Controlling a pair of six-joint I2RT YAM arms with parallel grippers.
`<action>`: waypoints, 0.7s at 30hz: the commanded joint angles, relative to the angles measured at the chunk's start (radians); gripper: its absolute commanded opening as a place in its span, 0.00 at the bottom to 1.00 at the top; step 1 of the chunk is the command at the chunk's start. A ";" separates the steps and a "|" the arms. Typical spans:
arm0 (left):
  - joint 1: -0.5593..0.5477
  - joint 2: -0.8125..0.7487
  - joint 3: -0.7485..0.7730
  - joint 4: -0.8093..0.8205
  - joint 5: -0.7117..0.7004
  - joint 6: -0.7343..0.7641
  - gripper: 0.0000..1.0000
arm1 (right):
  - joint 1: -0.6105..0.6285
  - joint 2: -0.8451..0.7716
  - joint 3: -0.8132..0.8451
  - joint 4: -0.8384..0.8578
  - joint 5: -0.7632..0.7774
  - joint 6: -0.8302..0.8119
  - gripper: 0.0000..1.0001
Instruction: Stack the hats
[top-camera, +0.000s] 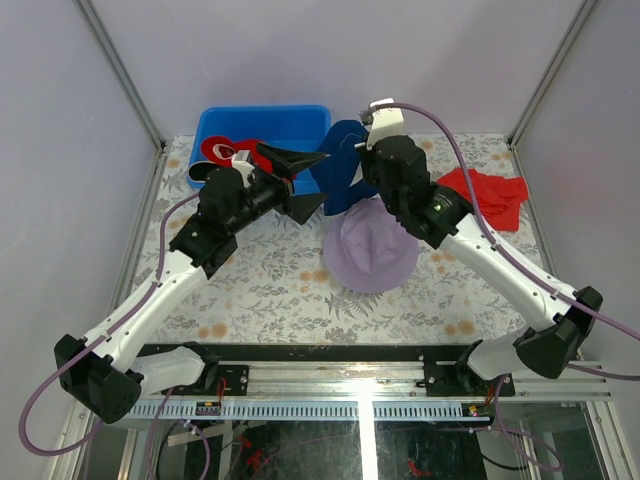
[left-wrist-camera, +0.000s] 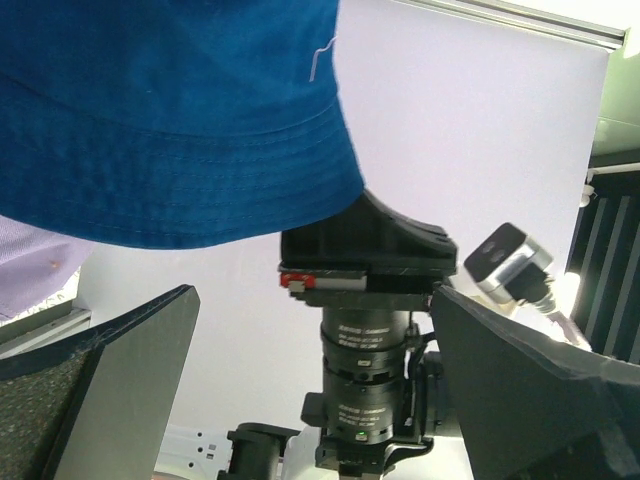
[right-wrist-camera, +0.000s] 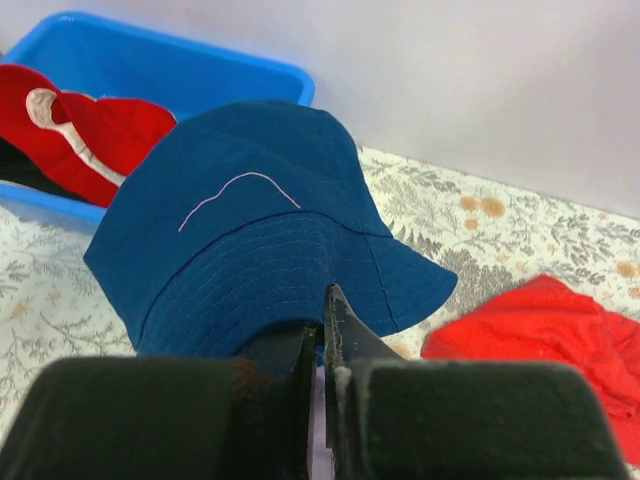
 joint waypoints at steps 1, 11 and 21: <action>-0.004 -0.013 -0.004 0.035 -0.023 0.024 1.00 | 0.022 -0.100 -0.059 0.022 0.027 0.065 0.00; -0.003 0.002 -0.013 0.049 -0.012 0.023 1.00 | 0.111 -0.279 -0.231 -0.075 -0.007 0.122 0.00; -0.003 0.011 -0.018 0.063 -0.005 0.019 1.00 | 0.168 -0.435 -0.351 -0.211 -0.060 0.119 0.00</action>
